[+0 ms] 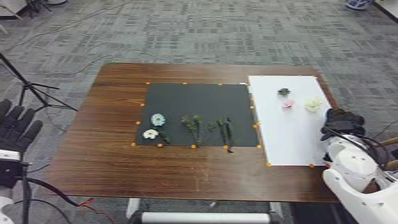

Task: Arrange flowers

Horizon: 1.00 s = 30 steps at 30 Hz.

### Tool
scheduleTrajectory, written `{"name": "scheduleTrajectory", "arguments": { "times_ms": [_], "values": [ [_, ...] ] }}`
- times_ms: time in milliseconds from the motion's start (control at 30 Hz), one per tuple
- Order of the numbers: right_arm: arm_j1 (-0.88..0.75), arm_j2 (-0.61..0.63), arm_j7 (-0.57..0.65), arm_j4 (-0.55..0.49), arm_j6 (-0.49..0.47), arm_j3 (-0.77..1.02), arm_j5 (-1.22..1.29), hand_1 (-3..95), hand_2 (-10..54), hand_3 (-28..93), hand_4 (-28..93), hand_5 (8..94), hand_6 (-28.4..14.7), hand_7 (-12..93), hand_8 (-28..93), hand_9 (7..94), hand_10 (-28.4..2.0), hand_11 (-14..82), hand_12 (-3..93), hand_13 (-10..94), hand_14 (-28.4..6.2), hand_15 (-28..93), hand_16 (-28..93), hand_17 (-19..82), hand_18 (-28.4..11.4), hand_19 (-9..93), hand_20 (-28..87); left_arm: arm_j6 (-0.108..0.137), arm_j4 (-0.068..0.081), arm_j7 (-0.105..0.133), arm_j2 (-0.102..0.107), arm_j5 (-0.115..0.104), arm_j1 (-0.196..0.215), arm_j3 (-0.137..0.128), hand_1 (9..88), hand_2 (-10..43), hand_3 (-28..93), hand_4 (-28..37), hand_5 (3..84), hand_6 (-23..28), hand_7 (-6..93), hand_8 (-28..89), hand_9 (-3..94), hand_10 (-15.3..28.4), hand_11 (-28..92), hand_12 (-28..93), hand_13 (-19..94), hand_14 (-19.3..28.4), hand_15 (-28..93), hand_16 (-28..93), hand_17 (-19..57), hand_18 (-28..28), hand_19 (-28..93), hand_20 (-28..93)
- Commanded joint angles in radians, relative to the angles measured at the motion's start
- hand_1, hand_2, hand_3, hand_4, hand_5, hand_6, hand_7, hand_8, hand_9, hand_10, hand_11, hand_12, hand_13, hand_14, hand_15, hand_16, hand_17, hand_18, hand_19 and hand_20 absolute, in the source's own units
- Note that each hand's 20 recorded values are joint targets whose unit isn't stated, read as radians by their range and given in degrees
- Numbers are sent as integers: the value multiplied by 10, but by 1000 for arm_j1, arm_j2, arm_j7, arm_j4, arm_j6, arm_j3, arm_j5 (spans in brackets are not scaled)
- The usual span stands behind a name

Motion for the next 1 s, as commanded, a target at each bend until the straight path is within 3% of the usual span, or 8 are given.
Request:
{"name": "scheduleTrajectory", "arguments": {
  "times_ms": [33, 333, 500, 700, 833, 933, 1000],
  "values": [
    [108, 10, -30, 43, 45, -59, -22, 574, -95, 737, -283, 481, -46, 118, -111, 436, -144, 83, 83, 693, -58, 675, 354, 356, -236, 846, 346, -4, -5, 16, 12, 0, 8, 18, 216, 204, 663, -283, 352, 73, 95, -69, 307, 132, 134, 127, 217, 130, 255, -32, -42, 104, 226, 115],
    [124, 11, 3, 61, -3, -54, 9, 575, -95, 747, -283, 504, -55, 119, -112, 491, -167, 85, 93, 705, -57, 689, 354, 367, -237, 860, 354, -1, -9, 16, 12, 0, 13, 17, 215, 203, 665, -283, 351, 73, 96, -69, 306, 133, 134, 127, 217, 130, 257, -33, -42, 104, 227, 116],
    [159, 15, 15, 60, -88, -19, 153, 566, -95, 757, -283, 506, -57, 112, -109, 490, -183, 73, 90, 713, -55, 687, 352, 373, -240, 864, 355, 0, -10, 19, 13, -4, 16, 19, 215, 203, 665, -283, 352, 73, 96, -69, 306, 133, 134, 127, 217, 130, 257, -34, -42, 104, 227, 116],
    [185, 36, 3, 72, -188, 18, 256, 562, -95, 754, -283, 499, -56, 108, -107, 487, -172, 74, 89, 713, -64, 687, 351, 370, -241, 863, 355, 1, -9, 21, 20, -4, 13, 20, 215, 203, 664, -283, 352, 73, 96, -69, 305, 133, 134, 126, 216, 130, 257, -34, -43, 104, 227, 116],
    [180, 43, 8, 85, -153, 22, 260, 565, -95, 747, -283, 500, -56, 108, -106, 501, -170, 79, 91, 708, -64, 687, 347, 365, -241, 860, 355, 5, -12, 20, 22, -7, 23, 17, 215, 203, 665, -283, 353, 73, 96, -70, 305, 133, 134, 127, 216, 130, 256, -34, -43, 104, 226, 116],
    [173, 49, 3, 96, -80, 8, 234, 585, -95, 737, -283, 534, -60, 110, -107, 572, -157, 104, 111, 711, -56, 682, 348, 365, -237, 859, 359, 11, -11, 14, 17, -5, 17, 17, 216, 203, 663, -283, 352, 73, 96, -69, 305, 133, 134, 127, 216, 130, 257, -33, -43, 104, 226, 116],
    [167, 51, -5, 95, -83, 8, 222, 604, -95, 731, -283, 583, -52, 116, -108, 641, -142, 138, 136, 722, -44, 670, 358, 371, -233, 860, 365, 12, -9, 9, 18, -5, 14, 16, 216, 203, 664, -283, 352, 73, 97, -69, 305, 132, 135, 127, 216, 130, 258, -33, -43, 104, 227, 116]
  ]
}}
